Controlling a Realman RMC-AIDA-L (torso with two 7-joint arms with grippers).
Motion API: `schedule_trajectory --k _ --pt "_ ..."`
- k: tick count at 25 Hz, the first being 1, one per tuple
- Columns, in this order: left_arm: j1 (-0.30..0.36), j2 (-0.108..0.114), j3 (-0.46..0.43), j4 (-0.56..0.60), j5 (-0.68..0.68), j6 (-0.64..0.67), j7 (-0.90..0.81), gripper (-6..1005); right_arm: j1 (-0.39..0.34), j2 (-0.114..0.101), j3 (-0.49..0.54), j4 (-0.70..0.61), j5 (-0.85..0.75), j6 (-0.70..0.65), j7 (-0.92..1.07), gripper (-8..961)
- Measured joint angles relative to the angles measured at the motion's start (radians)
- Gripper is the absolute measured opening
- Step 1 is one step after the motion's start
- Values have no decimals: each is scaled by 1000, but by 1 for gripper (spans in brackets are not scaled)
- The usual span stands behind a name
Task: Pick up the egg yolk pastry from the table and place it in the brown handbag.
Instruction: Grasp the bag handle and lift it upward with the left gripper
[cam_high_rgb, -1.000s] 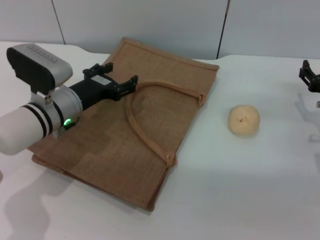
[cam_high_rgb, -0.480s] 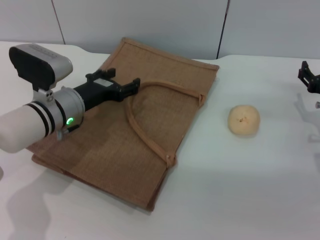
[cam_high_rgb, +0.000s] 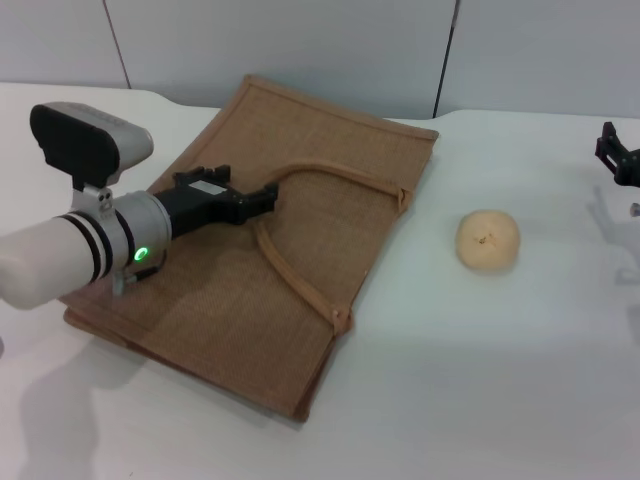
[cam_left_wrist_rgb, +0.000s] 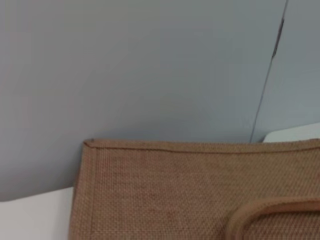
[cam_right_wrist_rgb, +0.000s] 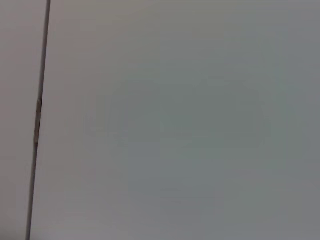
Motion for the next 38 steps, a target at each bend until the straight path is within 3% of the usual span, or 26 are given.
schedule_trajectory --k 30,36,38 --pt "-67 -5 0 12 143 99 -56 836 -2 0 3 0 0 -1 0 864" --pt "-68 -3 0 8 144 101 -60 676 -2 0 6 0 0 -1 0 864" --pt "-68 -3 0 8 144 103 -60 666 -2 0 6 0 0 -1 0 864"
